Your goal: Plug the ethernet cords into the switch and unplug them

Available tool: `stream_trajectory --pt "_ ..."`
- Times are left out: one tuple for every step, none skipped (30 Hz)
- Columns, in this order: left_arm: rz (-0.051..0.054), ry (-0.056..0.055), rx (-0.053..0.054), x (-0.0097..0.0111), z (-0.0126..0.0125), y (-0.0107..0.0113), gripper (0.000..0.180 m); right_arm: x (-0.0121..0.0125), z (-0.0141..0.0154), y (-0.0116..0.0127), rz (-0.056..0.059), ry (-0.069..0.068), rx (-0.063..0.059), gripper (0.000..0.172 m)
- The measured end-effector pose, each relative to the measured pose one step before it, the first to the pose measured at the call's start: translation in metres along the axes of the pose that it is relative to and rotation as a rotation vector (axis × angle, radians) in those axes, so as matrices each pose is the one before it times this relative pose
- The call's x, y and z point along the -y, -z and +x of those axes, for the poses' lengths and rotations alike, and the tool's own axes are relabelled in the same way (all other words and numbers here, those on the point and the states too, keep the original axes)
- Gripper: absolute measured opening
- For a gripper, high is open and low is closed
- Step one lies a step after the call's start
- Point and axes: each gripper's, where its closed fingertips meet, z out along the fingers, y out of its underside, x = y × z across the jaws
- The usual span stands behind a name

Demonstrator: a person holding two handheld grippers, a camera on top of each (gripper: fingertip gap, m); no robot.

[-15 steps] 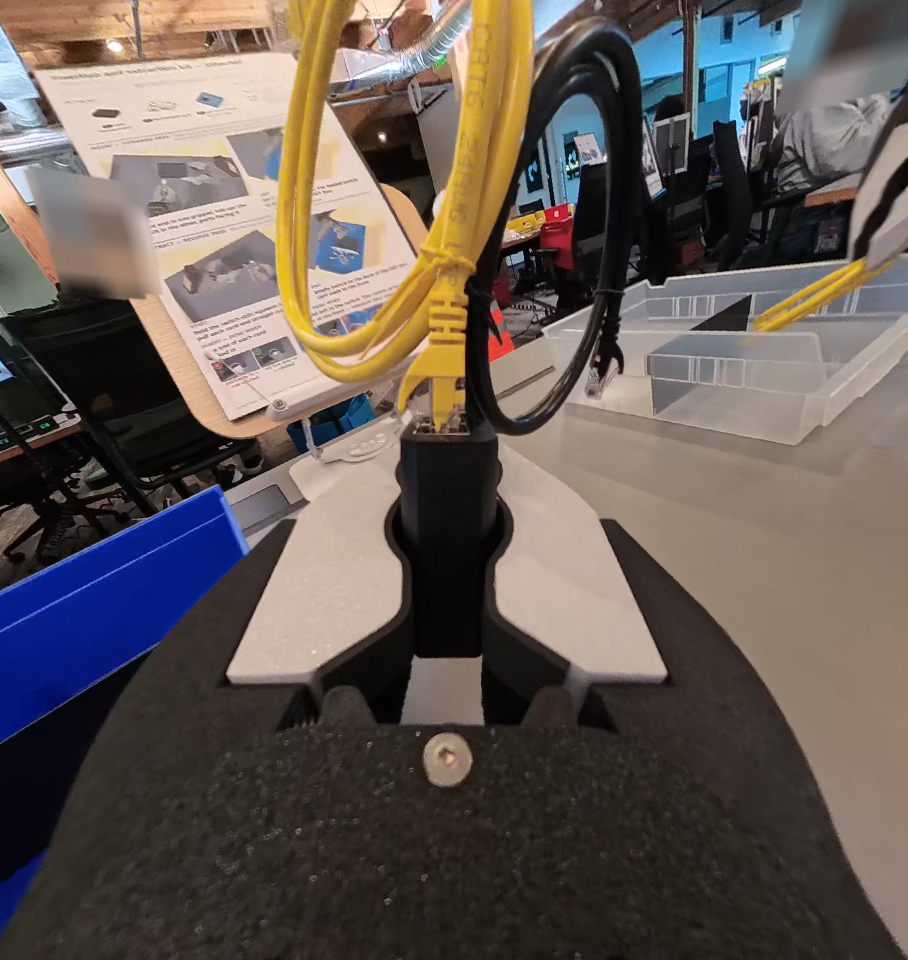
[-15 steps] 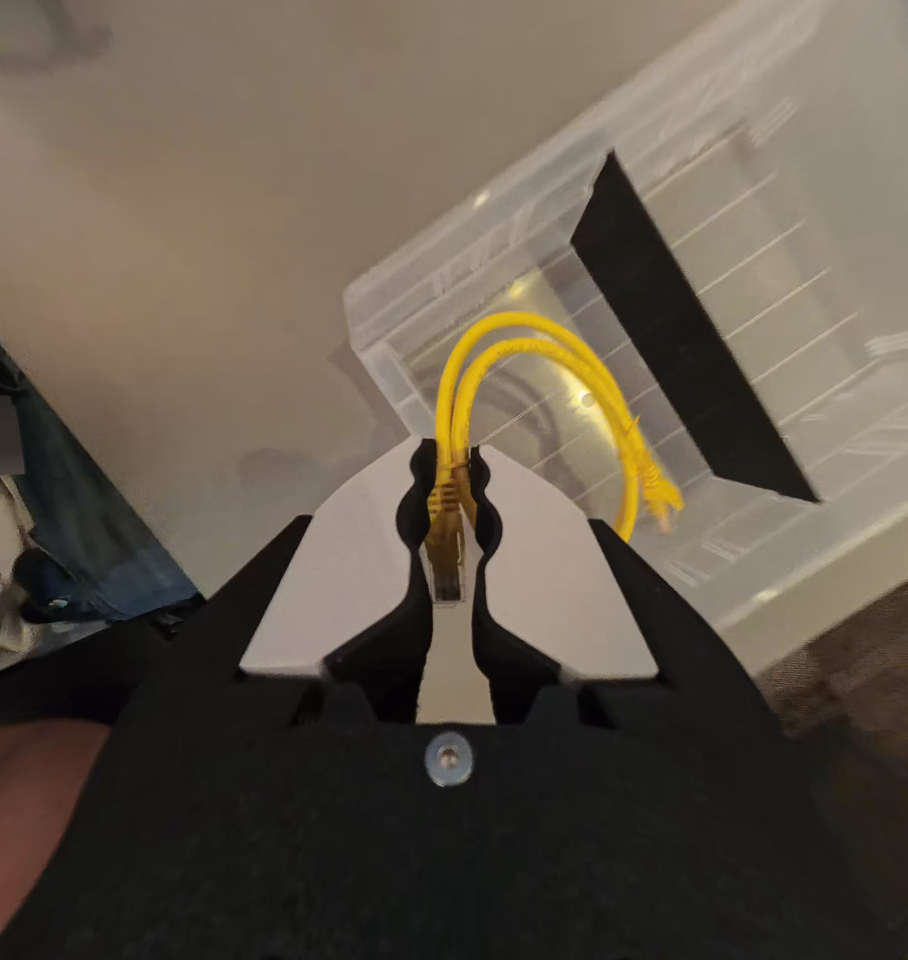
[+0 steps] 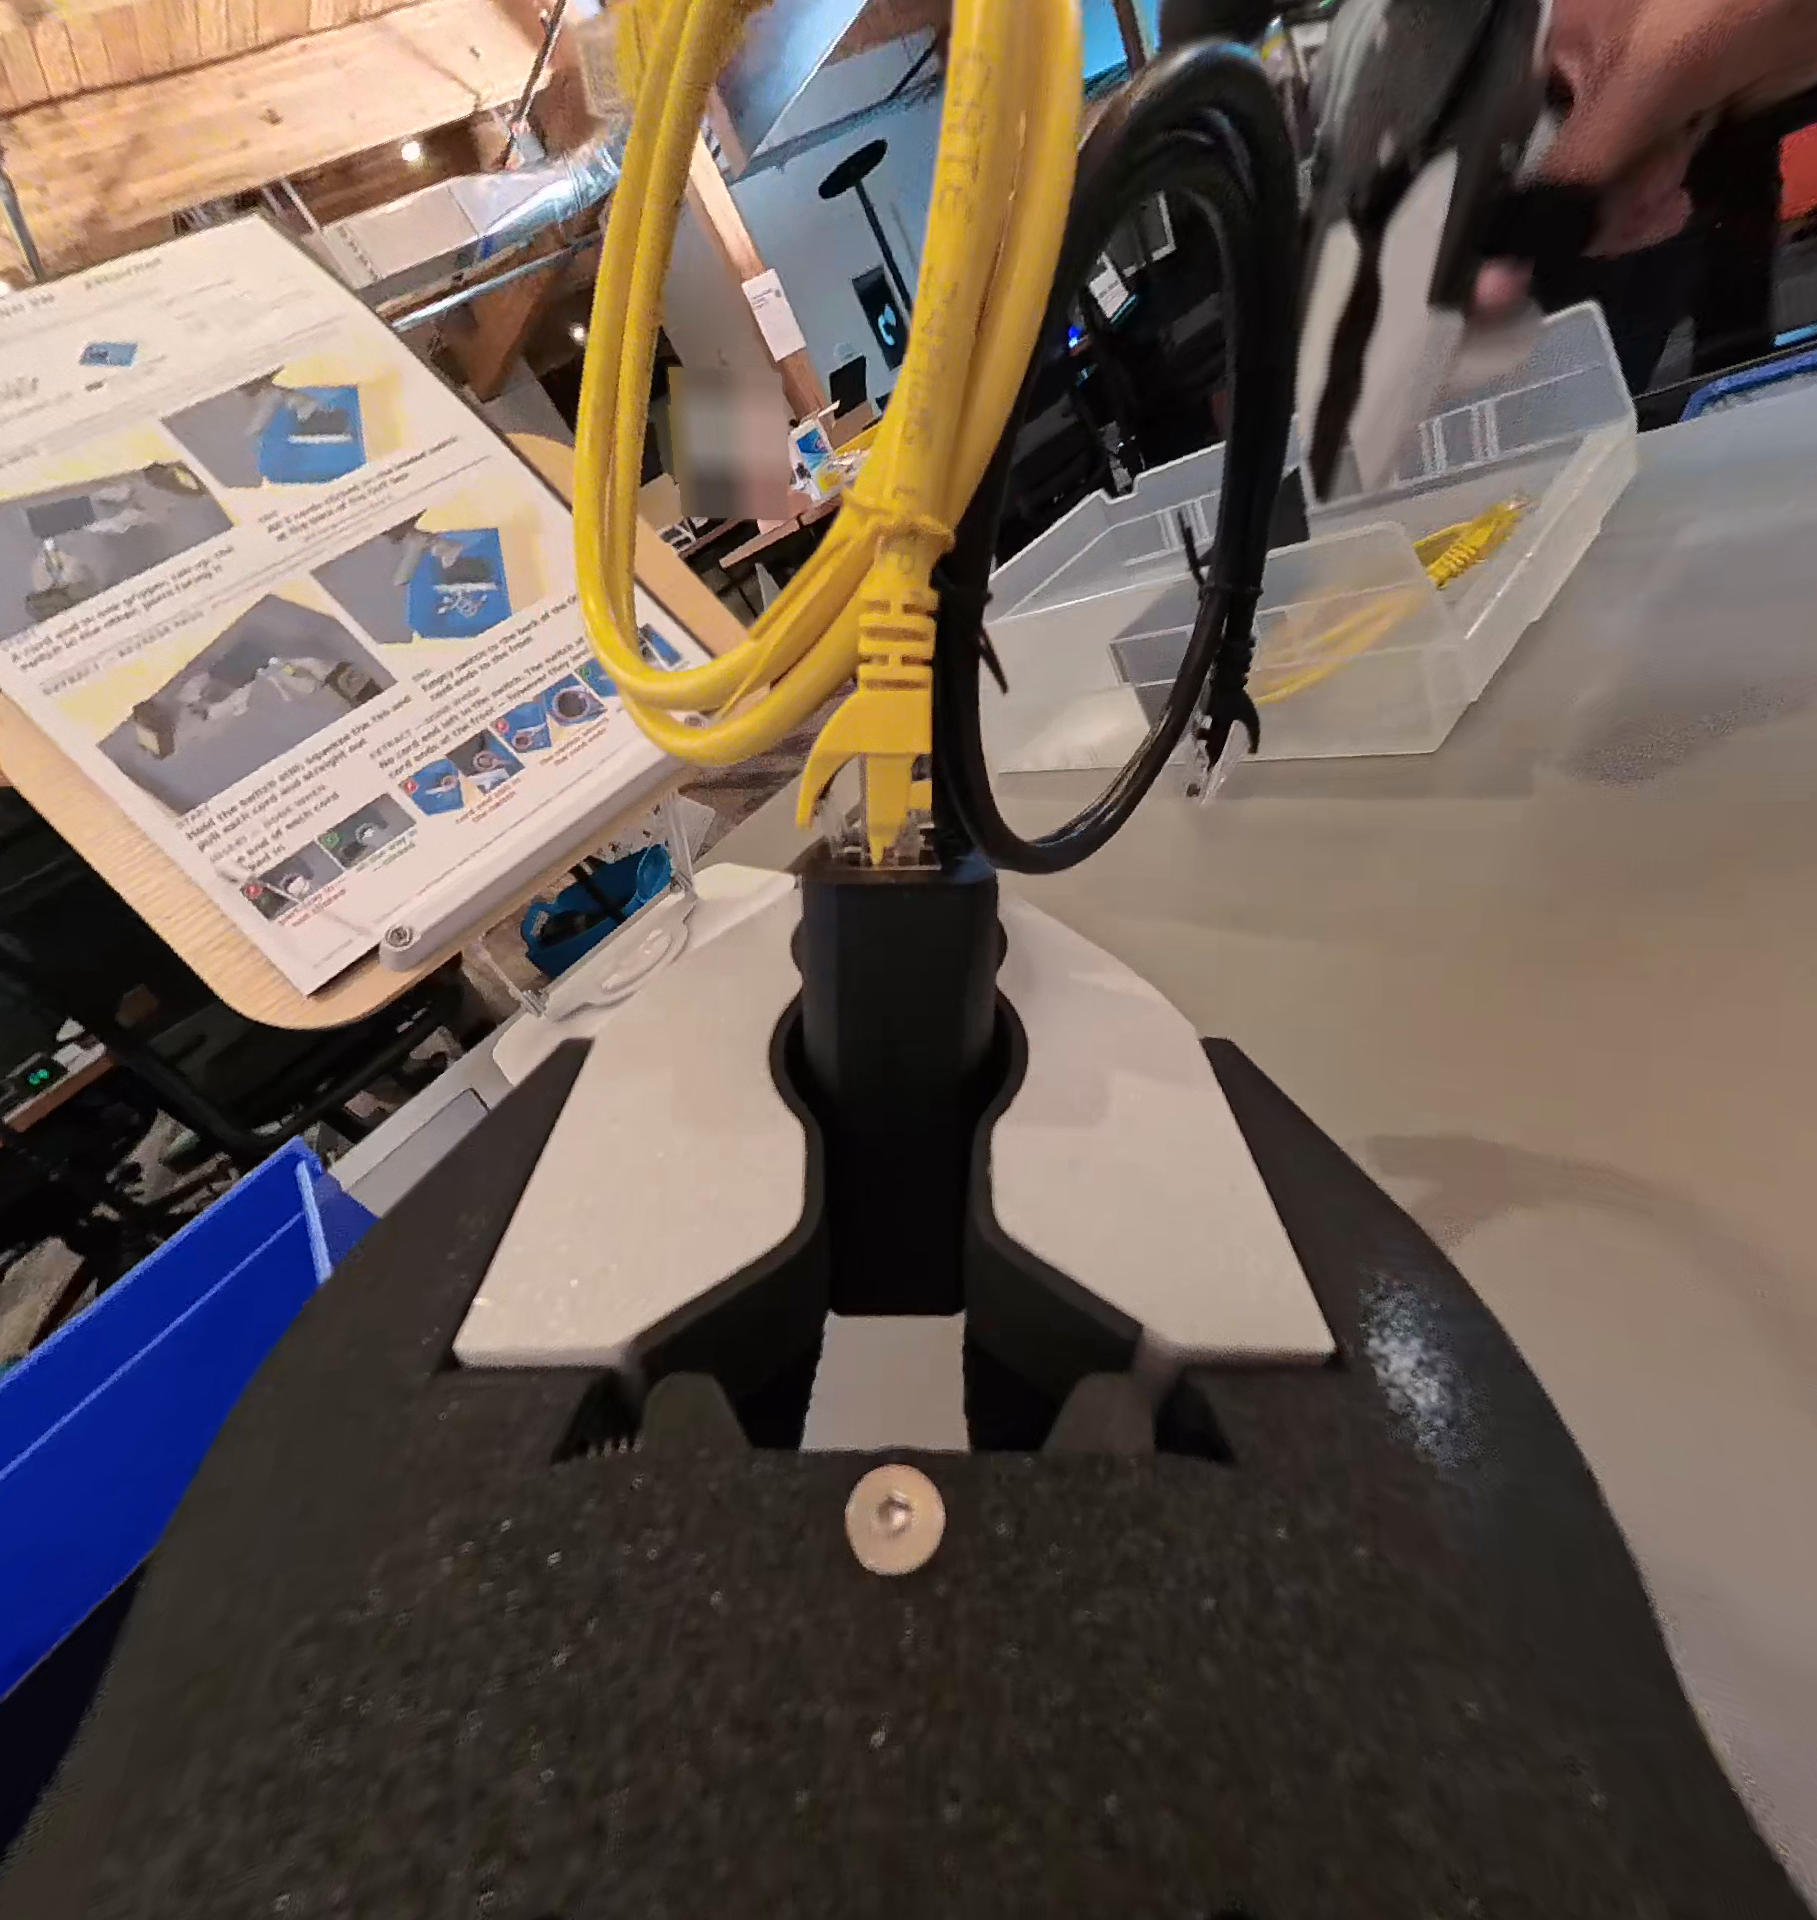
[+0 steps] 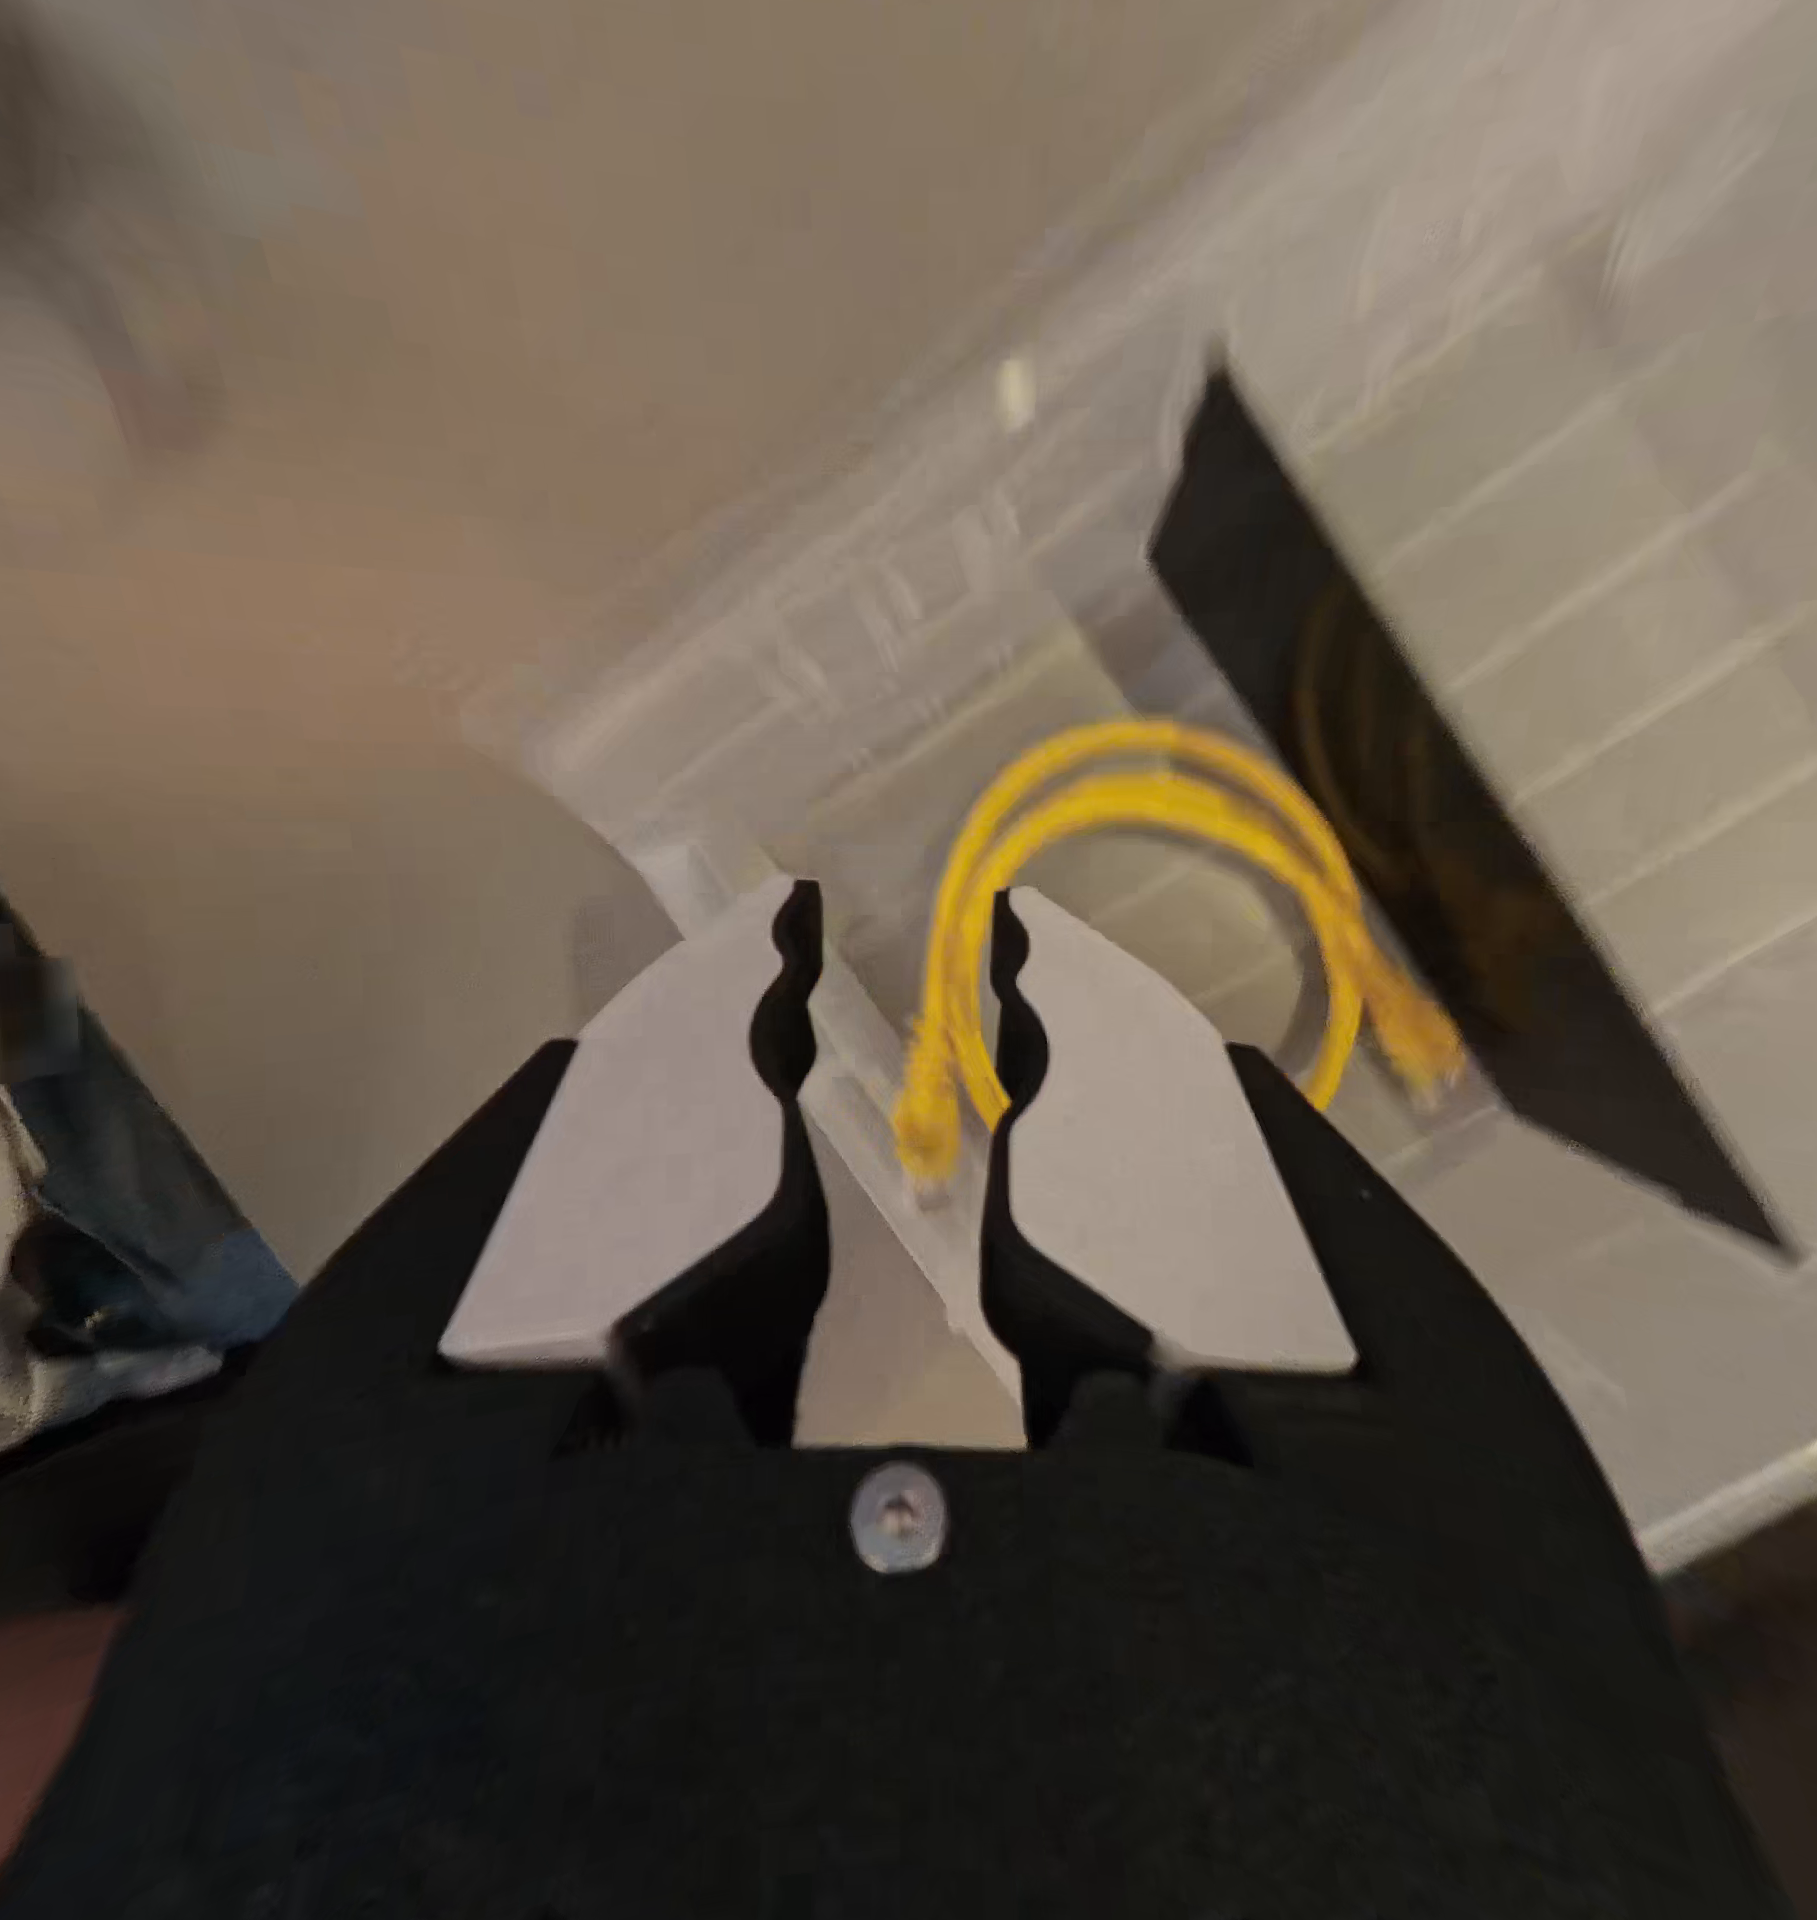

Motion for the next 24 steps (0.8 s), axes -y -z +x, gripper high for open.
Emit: stream_trajectory --pt "0.0023 -0.0093 -0.0100 0.00064 0.00214 -0.00016 0.025 0.02340 -0.01456 0.01397 0.1098 0.0498 0.0207 0.033" --pt "-0.0049 -0.0014 -0.0118 -0.00064 0.00202 -0.00052 0.026 0.02790 -0.01827 0.01302 0.1222 0.0591 0.0292 0.034" --pt "-0.0124 0.0007 -0.0073 -0.00210 0.00122 -0.00089 0.026 0.02903 -0.02101 0.00919 0.1150 0.0661 0.0370 0.035" --pt "-0.0238 0.0041 -0.0088 -0.00385 0.00116 -0.00137 0.026 0.02746 -0.02121 0.00384 0.0944 0.0698 0.0359 0.035" --pt "-0.0284 0.0079 -0.0098 -0.00447 0.00124 -0.00158 0.025 0.02393 -0.01951 -0.00120 0.0664 0.0734 0.0267 0.035" --pt "-0.0258 0.0084 -0.0091 -0.00442 0.00088 -0.00151 0.025 0.01991 -0.01853 -0.00492 0.0416 0.0731 0.0245 0.035" --pt "-0.0223 0.0070 -0.0078 -0.00413 0.00065 -0.00133 0.026 0.01847 -0.01591 -0.00740 0.0368 0.0700 0.0140 0.035" --pt "-0.0180 0.0034 -0.0079 -0.00341 0.00073 -0.00119 0.027 0.01651 -0.01441 -0.00978 0.0378 0.0660 0.0128 0.037" --pt "-0.0188 0.0012 -0.0126 -0.00328 0.00121 -0.00141 0.027 0.01221 -0.01241 -0.01128 0.0200 0.0606 0.0111 0.039" --pt "-0.0277 -0.0015 -0.0112 -0.00377 0.00101 -0.00149 0.025 0.00877 -0.00900 -0.01270 0.0042 0.0544 0.0014 0.037" --pt "-0.0316 -0.0083 -0.0103 -0.00379 0.00084 -0.00171 0.026 0.00434 -0.00726 -0.01429 -0.0199 0.0509 0.0041 0.037" --pt "-0.0372 -0.0081 -0.0214 -0.00408 0.00196 -0.00195 0.025 -0.00199 -0.00454 -0.01474 -0.0660 0.0527 0.0004 0.040" --pt "-0.0319 -0.0022 -0.0207 -0.00355 0.00190 -0.00219 0.025 -0.00463 0.00068 -0.01382 -0.0875 0.0617 -0.0212 0.041" --pt "-0.0293 0.0067 -0.0273 -0.00342 0.00278 -0.00240 0.025 -0.00497 0.00316 -0.01262 -0.0877 0.0716 -0.0246 0.040" --pt "-0.0200 0.0162 -0.0269 -0.00219 0.00263 -0.00216 0.026 -0.00344 -0.00009 -0.01227 -0.0712 0.0664 0.0086 0.039" --pt "-0.0076 0.0146 -0.0255 -0.00089 0.00270 -0.00172 0.026 -0.00044 -0.00459 -0.01158 -0.0390 0.0485 0.0540 0.038" --pt "-0.0026 0.0137 -0.0283 -0.00023 0.00296 -0.00120 0.026 0.00116 -0.00357 -0.01071 -0.0159 0.0308 0.0604 0.038" --pt "0.0082 0.0160 -0.0245 0.00117 0.00232 -0.00044 0.026 -0.00144 -0.00187 -0.00965 -0.0173 0.0265 0.0584 0.035" --pt "0.0108 0.0127 -0.0268 0.00148 0.00257 -0.00009 0.026 -0.00417 0.00059 -0.00897 -0.0271 0.0258 0.0476 0.034" --pt "0.0087 0.0068 -0.0144 0.00145 0.00120 0.00032 0.026 -0.00482 0.00442 -0.00736 -0.0318 0.0209 0.0232 0.033" --pt "0.0023 -0.0043 0.0047 0.00097 -0.00074 0.00026 0.026 -0.00251 0.00227 -0.00581 -0.0239 0.0127 0.0319 0.031" --pt "-0.0068 -0.0141 0.0075 -0.00002 -0.00060 0.00022 0.026 0.00116 -0.00130 -0.00444 -0.0114 0.0057 0.0478 0.030" --pt "-0.0105 -0.0190 0.0125 -0.00055 -0.00096 0.00001 0.026 0.00208 -0.00111 -0.00377 -0.0138 0.0060 0.0362 0.028" --pt "-0.0064 -0.0183 0.0148 -0.00027 -0.00092 0.00010 0.026 0.00068 -0.00072 -0.00432 -0.0229 0.0131 0.0242 0.028"
